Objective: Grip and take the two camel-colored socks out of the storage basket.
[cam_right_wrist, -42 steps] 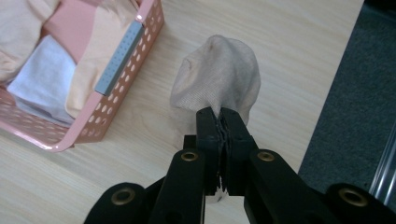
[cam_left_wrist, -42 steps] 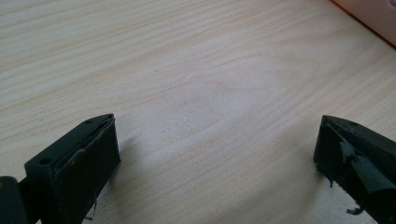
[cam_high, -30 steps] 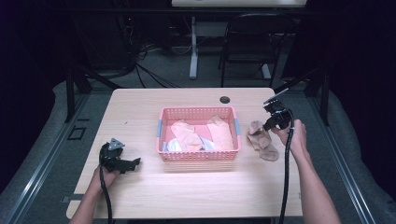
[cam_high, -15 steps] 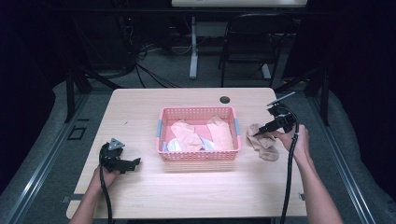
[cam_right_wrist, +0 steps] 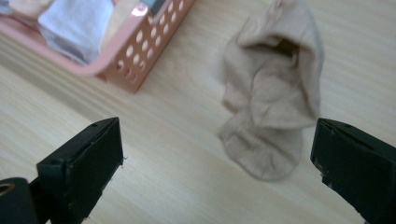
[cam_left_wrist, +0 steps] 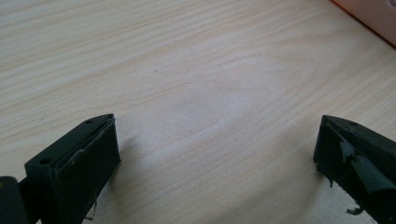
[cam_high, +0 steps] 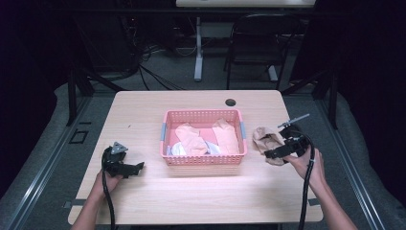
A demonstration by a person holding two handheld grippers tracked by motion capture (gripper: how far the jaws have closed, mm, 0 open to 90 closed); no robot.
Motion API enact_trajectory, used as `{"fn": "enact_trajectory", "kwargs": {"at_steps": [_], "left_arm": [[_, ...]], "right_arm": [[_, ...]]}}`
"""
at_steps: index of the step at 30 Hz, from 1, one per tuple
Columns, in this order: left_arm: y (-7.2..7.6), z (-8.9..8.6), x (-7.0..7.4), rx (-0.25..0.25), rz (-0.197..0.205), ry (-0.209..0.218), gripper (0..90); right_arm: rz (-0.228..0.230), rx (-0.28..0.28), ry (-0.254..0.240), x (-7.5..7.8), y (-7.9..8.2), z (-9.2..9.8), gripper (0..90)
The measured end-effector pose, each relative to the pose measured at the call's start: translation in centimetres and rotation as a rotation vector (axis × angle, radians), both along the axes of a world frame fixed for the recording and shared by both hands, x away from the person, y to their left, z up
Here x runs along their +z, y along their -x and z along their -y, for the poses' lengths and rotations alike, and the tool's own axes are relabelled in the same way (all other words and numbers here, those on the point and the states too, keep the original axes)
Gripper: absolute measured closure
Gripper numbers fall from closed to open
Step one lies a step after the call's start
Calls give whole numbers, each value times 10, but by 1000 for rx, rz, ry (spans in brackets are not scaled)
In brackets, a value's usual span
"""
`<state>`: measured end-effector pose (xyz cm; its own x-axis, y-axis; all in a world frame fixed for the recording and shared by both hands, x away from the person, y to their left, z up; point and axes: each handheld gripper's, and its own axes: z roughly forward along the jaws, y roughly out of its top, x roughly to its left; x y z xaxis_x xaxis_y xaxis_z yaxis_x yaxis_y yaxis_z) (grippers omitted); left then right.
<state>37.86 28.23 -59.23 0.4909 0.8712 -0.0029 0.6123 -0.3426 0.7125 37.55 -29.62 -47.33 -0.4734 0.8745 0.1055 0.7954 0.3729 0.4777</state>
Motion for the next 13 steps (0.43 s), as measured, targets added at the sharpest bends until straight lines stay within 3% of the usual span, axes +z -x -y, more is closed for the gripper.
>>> {"fn": "enact_trajectory", "kwargs": {"at_steps": [5, 7, 13], "left_arm": [[0, 0, 0, 1, 0, 0, 0], [0, 0, 0, 0, 0, 0, 0], [0, 0, 0, -3, -2, 0, 0]], "right_arm": [[-66, 4, 52, -34, 11, 7, 18], [-101, 5, 67, -42, 11, 12, 16], [-134, 19, 87, -57, 19, 23, 26]]}}
